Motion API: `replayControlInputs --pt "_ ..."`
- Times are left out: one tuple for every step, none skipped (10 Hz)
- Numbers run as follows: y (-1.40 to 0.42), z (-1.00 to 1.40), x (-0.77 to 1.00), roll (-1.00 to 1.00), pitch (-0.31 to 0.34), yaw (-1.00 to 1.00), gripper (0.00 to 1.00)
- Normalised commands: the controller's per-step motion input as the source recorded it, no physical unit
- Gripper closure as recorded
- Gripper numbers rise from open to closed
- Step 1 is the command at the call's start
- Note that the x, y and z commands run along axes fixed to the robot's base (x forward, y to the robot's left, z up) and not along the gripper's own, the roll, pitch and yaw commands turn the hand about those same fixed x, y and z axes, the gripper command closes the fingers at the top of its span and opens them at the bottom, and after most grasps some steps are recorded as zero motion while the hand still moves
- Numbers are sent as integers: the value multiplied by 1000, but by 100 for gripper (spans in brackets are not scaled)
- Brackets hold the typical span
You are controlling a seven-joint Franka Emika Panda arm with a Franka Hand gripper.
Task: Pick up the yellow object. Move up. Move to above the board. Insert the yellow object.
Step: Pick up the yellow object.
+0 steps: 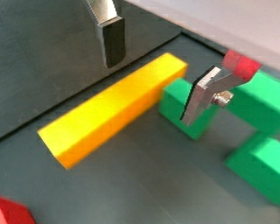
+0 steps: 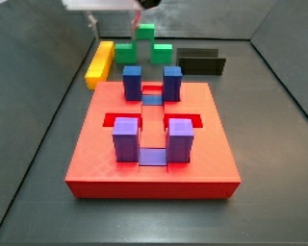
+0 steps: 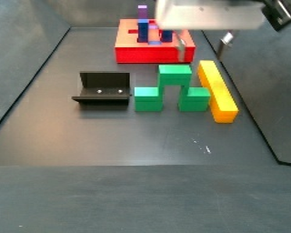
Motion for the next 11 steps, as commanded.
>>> replayControlInputs --pt "149 -323 -254 30 -110 -43 0" --pt "160 -291 -186 47 -104 -20 0" --pt "214 -169 -63 96 -83 0 0" --pt "211 -194 -109 134 -63 -20 0" --pt "17 -251 -254 87 -23 -83 0" --pt "0 -257 -269 83 -4 -100 0" --pt "-54 -249 -254 81 0 -94 0" --pt "-46 -194 -209 79 0 -97 0" --pt "0 -134 0 140 -26 -23 0" --pt "9 -109 51 176 -26 0 0" --pt "0 -137 23 163 -23 0 0"
